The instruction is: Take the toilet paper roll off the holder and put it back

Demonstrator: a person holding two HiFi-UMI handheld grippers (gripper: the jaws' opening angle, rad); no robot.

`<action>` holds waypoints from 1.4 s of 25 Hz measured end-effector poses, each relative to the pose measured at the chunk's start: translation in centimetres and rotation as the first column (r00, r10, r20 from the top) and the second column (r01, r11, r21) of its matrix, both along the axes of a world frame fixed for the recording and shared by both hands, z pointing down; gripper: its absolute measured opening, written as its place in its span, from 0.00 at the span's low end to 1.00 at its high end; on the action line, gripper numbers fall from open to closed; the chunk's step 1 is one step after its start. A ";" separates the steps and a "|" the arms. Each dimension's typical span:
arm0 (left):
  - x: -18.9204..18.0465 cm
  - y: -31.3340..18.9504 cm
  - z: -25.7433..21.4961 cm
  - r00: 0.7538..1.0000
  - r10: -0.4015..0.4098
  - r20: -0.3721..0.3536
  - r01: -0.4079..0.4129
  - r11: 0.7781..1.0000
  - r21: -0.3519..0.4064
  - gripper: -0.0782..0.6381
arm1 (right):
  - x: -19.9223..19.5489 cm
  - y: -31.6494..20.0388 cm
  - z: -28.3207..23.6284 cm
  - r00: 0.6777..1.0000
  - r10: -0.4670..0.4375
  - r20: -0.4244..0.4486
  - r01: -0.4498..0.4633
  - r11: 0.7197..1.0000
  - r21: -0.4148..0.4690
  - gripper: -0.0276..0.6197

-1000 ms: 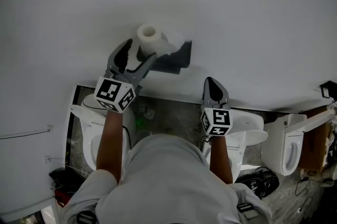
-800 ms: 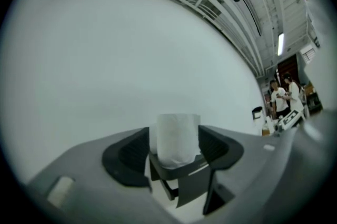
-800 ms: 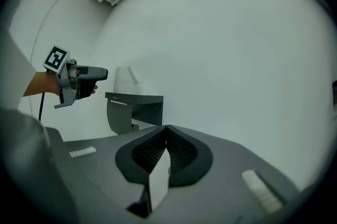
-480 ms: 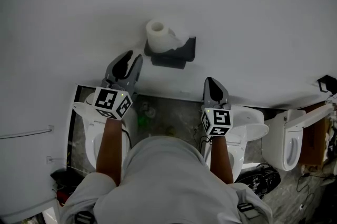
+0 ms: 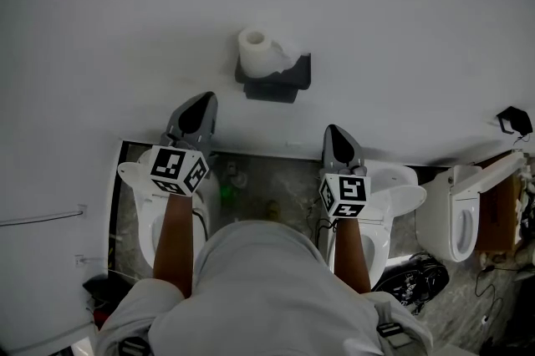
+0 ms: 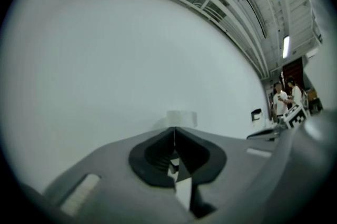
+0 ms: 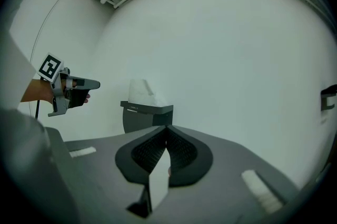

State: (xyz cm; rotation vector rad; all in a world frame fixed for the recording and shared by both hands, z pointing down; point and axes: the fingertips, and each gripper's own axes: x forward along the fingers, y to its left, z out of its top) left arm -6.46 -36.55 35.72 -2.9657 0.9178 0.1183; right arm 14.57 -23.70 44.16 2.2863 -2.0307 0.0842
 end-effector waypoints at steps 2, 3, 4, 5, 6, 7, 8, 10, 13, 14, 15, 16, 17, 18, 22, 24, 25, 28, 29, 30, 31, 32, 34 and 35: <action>-0.7 0.4 0.0 1.000 -0.003 0.003 0.003 1.000 0.003 0.11 | -0.6 0.4 -0.3 1.000 0.001 0.003 -0.001 1.000 0.008 0.04; -1.1 0.6 0.0 1.000 -0.006 0.004 0.006 1.000 0.003 0.11 | -0.9 0.6 -0.5 1.000 0.000 0.002 0.000 1.000 0.011 0.04; -1.5 0.9 0.1 1.000 -0.008 0.004 0.008 1.000 0.003 0.11 | -1.2 0.8 -0.6 1.000 -0.001 -0.003 0.001 1.000 0.012 0.04; -1.9 1.1 0.1 1.000 -0.012 0.004 0.012 1.000 0.001 0.11 | -1.5 1.0 -0.6 1.000 -0.002 -0.007 0.003 1.000 0.010 0.04; -2.2 1.4 0.3 1.000 -0.015 0.005 0.015 1.000 -0.003 0.11 | -1.7 1.2 -0.6 1.000 -0.003 -0.009 0.003 1.000 0.005 0.04; -2.6 1.6 0.4 1.000 -0.020 0.005 0.020 1.000 -0.007 0.11 | -1.9 1.4 -0.5 1.000 -0.001 -0.008 0.001 1.000 0.002 0.04; -3.0 1.8 0.6 1.000 -0.025 0.006 0.025 1.000 -0.010 0.11 | -2.0 1.7 -0.4 1.000 0.000 -0.007 0.000 1.000 0.000 0.04; -3.8 2.0 1.0 0.999 -0.033 0.007 0.033 0.999 -0.017 0.11 | -2.4 2.1 -0.4 1.000 0.002 -0.009 -0.002 1.000 0.000 0.04; -5.0 2.6 1.4 0.999 -0.038 0.006 0.038 0.999 -0.024 0.11 | -2.8 2.8 -0.4 1.000 0.010 -0.013 -0.010 1.000 0.003 0.04; -5.4 2.8 1.6 0.999 -0.042 0.006 0.042 0.999 -0.026 0.11 | -3.0 3.1 -0.4 1.000 0.013 -0.014 -0.013 1.000 0.004 0.04; -5.7 3.0 1.7 0.999 -0.045 0.006 0.045 0.999 -0.026 0.11 | -3.2 3.3 -0.4 1.000 0.015 -0.016 -0.015 1.000 0.005 0.04; -6.1 3.2 1.9 0.999 -0.048 0.007 0.048 0.998 -0.027 0.11 | -3.3 3.5 -0.4 1.000 0.017 -0.018 -0.017 1.000 0.006 0.04; -6.4 3.3 2.0 0.999 -0.049 0.009 0.050 0.998 -0.027 0.11 | -3.5 3.7 -0.4 1.000 0.019 -0.020 -0.018 1.000 0.006 0.04; -6.6 3.5 2.1 0.999 -0.051 0.012 0.051 0.998 -0.027 0.11 | -3.7 3.9 -0.4 1.000 0.020 -0.022 -0.020 1.000 0.007 0.04; -7.4 4.0 2.5 0.999 -0.053 0.011 0.054 0.998 -0.035 0.11 | -4.2 4.2 -0.8 0.999 0.020 -0.035 -0.020 1.000 0.008 0.04; -7.8 4.1 2.7 0.998 -0.061 0.003 0.061 0.997 -0.039 0.11 | -4.2 4.2 -1.1 0.999 0.021 -0.043 -0.020 1.000 0.012 0.04; -8.0 4.0 2.7 0.998 -0.066 0.000 0.066 0.997 -0.040 0.11 | -4.2 4.2 -1.2 0.999 0.023 -0.044 -0.022 1.000 0.014 0.04; -8.5 3.9 2.6 0.997 -0.078 -0.006 0.078 0.996 -0.042 0.11 | -3.9 4.3 -1.6 0.999 0.032 -0.042 -0.031 0.999 0.026 0.04; -8.5 3.8 2.6 0.997 -0.080 -0.008 0.080 0.996 -0.040 0.11 | -3.9 4.3 -1.7 0.998 0.034 -0.043 -0.033 0.999 0.029 0.04; -8.6 3.7 2.5 0.997 -0.082 -0.008 0.081 0.996 -0.037 0.11 | -3.8 4.2 -1.8 0.998 0.035 -0.045 -0.033 0.999 0.032 0.04; -8.6 3.7 2.3 0.997 -0.082 -0.008 0.082 0.996 -0.033 0.11 | -3.8 4.1 -2.0 0.998 0.034 -0.046 -0.033 0.999 0.035 0.04; -8.6 3.7 2.2 0.997 -0.082 -0.006 0.082 0.996 -0.030 0.11 | -3.9 4.1 -2.0 0.998 0.033 -0.046 -0.032 0.999 0.037 0.04; -8.5 3.7 2.1 0.997 -0.082 -0.001 0.082 0.996 -0.022 0.11 | -4.0 4.0 -2.1 0.999 0.030 -0.044 -0.028 0.999 0.039 0.04; -8.5 3.7 2.0 0.997 -0.082 0.001 0.082 0.996 -0.020 0.11 | -4.0 4.0 -2.0 0.999 0.028 -0.042 -0.026 0.999 0.039 0.04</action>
